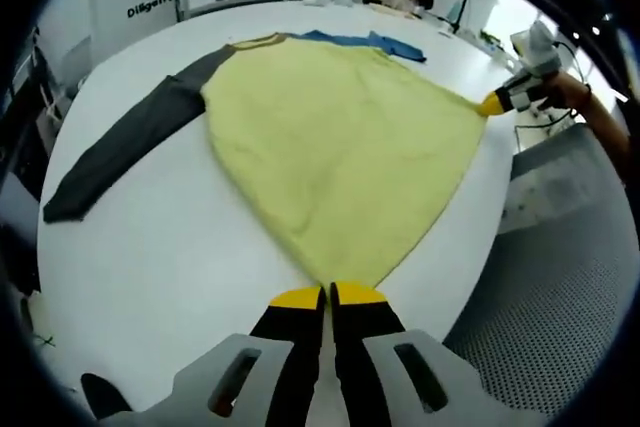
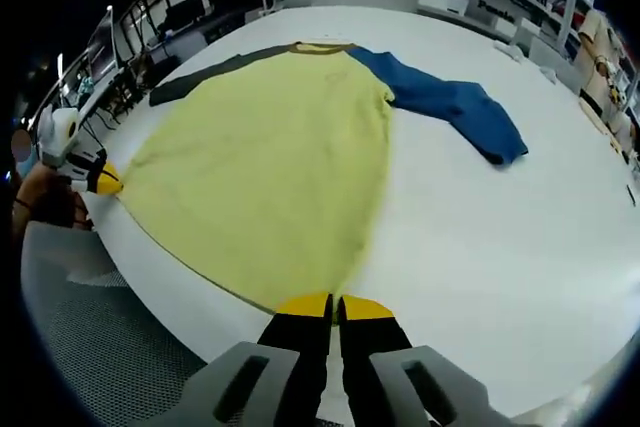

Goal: Fold the garment on the visible template until the final outline fits inside the template.

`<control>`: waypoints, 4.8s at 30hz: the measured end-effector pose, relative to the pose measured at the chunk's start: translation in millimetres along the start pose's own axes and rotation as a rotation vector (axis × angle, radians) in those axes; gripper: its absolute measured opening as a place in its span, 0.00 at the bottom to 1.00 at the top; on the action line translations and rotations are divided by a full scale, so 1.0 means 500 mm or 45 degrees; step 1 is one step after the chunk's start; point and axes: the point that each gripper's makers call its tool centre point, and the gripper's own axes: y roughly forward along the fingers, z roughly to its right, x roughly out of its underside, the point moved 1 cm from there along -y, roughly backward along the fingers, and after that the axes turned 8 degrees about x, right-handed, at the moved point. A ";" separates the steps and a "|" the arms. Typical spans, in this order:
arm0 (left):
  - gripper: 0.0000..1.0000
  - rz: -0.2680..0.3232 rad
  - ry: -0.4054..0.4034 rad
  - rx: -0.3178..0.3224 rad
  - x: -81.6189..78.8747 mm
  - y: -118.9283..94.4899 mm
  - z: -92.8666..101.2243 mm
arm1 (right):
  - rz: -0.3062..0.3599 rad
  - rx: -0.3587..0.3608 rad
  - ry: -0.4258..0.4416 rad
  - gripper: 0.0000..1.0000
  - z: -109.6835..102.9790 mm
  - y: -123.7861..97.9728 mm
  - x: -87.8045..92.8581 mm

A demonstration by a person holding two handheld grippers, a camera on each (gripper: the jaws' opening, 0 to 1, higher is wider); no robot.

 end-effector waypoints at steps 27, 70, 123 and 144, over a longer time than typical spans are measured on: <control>0.35 0.185 -0.056 -0.092 -0.028 -0.028 -0.004 | 0.167 0.000 0.062 0.32 -0.005 -0.016 -0.053; 0.99 0.527 0.032 -0.280 -0.156 -0.103 0.007 | 0.442 -0.036 -0.154 0.66 0.196 0.062 -0.273; 0.88 0.474 0.020 -0.342 -0.133 -0.119 -0.013 | 0.312 0.010 0.095 0.00 0.359 0.102 -0.298; 0.91 0.520 0.016 -0.353 -0.143 -0.126 -0.025 | 0.331 0.363 0.534 0.00 0.618 0.100 -0.263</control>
